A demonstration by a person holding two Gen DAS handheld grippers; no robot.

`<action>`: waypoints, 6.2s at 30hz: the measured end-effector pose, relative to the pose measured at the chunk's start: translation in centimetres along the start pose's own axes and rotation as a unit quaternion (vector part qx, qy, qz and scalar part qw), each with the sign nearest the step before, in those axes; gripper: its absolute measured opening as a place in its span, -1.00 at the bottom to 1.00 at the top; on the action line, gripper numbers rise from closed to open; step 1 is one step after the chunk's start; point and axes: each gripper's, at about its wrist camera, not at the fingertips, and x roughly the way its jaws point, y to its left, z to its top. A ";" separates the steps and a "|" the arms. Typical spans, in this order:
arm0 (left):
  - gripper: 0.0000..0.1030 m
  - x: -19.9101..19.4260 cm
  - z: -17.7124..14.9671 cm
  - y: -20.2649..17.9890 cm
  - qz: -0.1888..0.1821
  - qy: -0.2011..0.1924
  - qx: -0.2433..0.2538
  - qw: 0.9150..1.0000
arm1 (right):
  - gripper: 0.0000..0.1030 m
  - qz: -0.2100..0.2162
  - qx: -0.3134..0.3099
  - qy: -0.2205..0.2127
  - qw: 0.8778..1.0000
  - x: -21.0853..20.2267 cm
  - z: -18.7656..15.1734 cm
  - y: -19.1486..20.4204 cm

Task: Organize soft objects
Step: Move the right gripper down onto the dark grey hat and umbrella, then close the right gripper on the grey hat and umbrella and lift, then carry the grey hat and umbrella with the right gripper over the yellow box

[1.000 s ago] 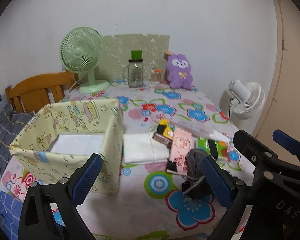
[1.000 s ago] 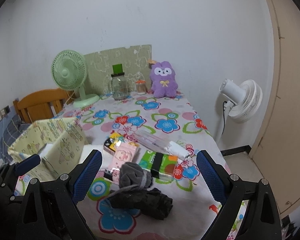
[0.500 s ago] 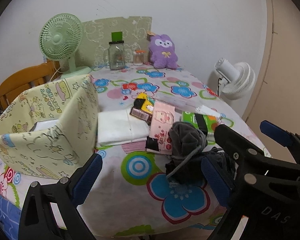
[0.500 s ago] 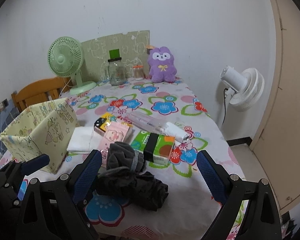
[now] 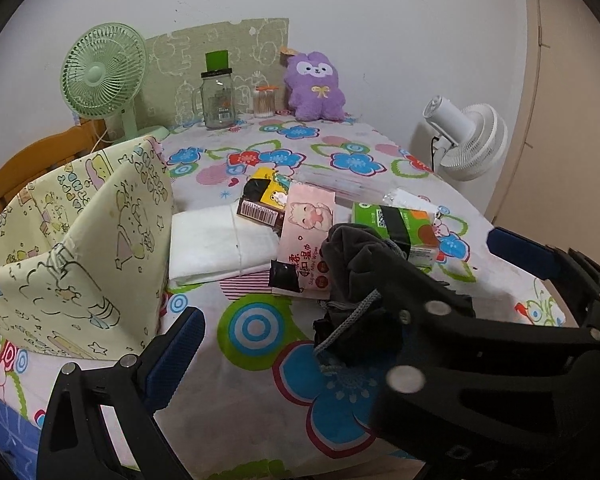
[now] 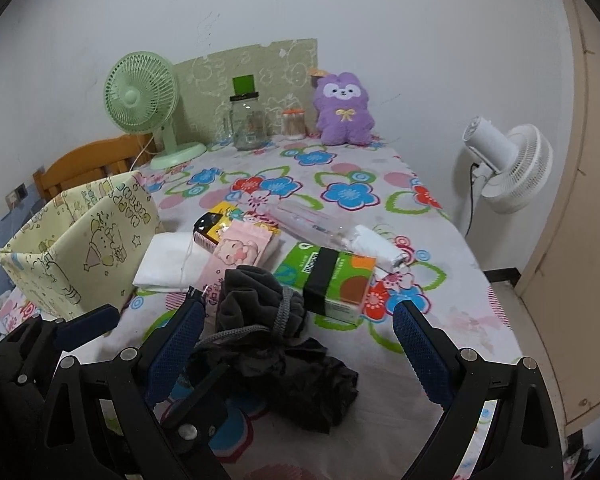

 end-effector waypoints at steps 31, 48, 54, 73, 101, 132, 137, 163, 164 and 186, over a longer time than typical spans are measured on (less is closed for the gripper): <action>0.93 1.2 0.6 0.0 0.006 0.015 0.012 1.000 | -0.04 0.031 -0.039 0.025 0.998 2.8 1.0 1.1; 0.93 0.5 0.5 -3.5 -0.016 -0.001 0.054 0.998 | -0.05 0.002 0.010 0.004 1.000 -0.1 0.6 -2.5; 0.72 0.9 -0.2 -4.8 -0.016 0.005 0.076 0.997 | -0.05 -0.005 0.032 0.013 0.999 0.2 -0.4 -4.0; -0.31 2.0 -0.4 -5.1 -0.030 0.034 0.065 0.997 | -0.04 0.000 0.060 0.024 0.998 1.0 -1.3 -5.0; -0.36 -2.5 4.1 -0.9 -0.024 -0.022 0.022 0.999 | -0.04 0.004 0.025 -0.027 0.999 -2.3 3.4 -0.3; -0.36 -7.5 9.1 4.5 0.010 -0.074 0.006 0.997 | -0.04 0.023 -0.012 -0.069 0.997 -5.6 10.0 5.6; -0.36 -7.8 9.3 5.8 0.018 -0.078 0.002 0.997 | -0.04 0.026 -0.020 -0.072 0.997 -5.3 10.6 6.9; -0.36 -5.6 9.4 14.7 0.072 -0.061 -0.034 0.995 | -0.04 0.075 -0.055 -0.041 0.995 0.1 12.4 14.6; -0.36 -5.5 9.3 15.1 0.075 -0.060 -0.036 0.995 | -0.04 0.076 -0.056 -0.040 0.995 0.2 12.4 14.9; -0.30 -2.3 7.1 22.4 0.140 -0.023 -0.071 0.987 | -0.04 0.120 -0.090 0.025 0.988 6.2 11.3 21.5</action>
